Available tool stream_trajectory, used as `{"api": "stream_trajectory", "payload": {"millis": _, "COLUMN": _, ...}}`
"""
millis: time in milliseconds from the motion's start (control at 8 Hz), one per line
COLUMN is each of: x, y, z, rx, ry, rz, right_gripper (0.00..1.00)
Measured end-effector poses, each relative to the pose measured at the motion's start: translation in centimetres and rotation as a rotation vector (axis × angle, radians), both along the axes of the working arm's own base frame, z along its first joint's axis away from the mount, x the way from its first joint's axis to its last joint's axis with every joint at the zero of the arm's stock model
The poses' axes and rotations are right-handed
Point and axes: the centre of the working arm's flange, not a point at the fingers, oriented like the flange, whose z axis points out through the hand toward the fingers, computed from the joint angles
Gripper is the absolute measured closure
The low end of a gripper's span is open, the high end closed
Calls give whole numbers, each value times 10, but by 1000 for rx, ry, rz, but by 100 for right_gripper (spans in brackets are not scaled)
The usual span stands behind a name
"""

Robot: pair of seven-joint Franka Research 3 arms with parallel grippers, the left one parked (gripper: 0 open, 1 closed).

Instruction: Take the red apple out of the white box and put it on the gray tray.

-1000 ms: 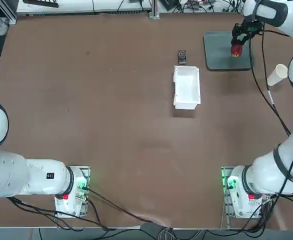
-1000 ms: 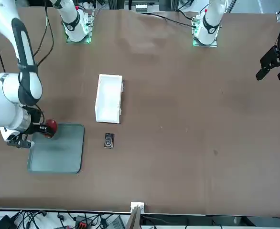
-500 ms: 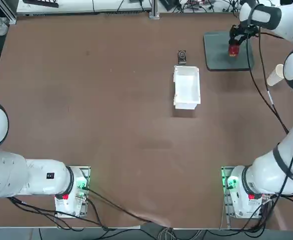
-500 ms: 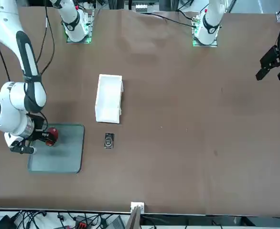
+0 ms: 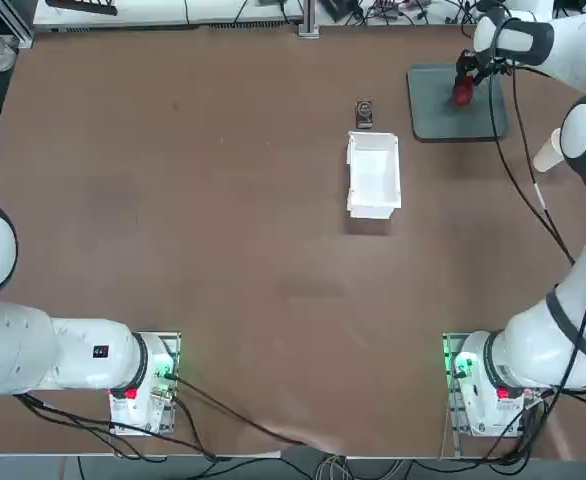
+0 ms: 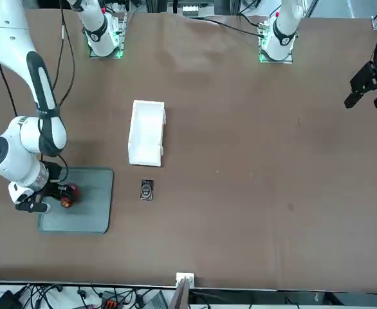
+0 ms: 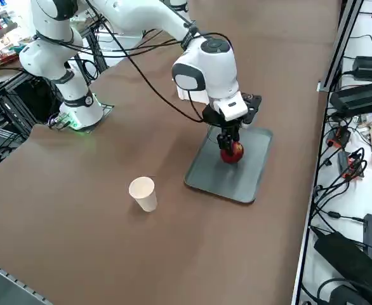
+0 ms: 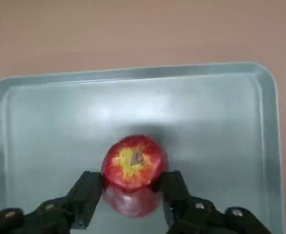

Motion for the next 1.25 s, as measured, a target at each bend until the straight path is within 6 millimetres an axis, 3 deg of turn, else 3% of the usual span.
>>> {"api": "stream_trajectory", "payload": {"millis": 125, "x": 1, "y": 0, "z": 1, "rx": 0, "ry": -4, "rz": 0, "right_gripper": 5}}
{"api": "stream_trajectory", "payload": {"millis": 250, "x": 1, "y": 0, "z": 2, "rx": -1, "ry": -5, "rz": 1, "right_gripper": 0}}
{"api": "stream_trajectory", "payload": {"millis": 750, "x": 2, "y": 0, "z": 6, "rx": -1, "ry": -9, "rz": 4, "right_gripper": 0}}
{"api": "stream_trajectory", "payload": {"millis": 1000, "x": 2, "y": 1, "z": 26, "rx": 3, "ry": 9, "rz": 7, "right_gripper": 0}}
{"api": "stream_trajectory", "payload": {"millis": 1250, "x": -4, "y": 4, "z": 61, "rx": 10, "ry": 52, "rz": 11, "right_gripper": 0}}
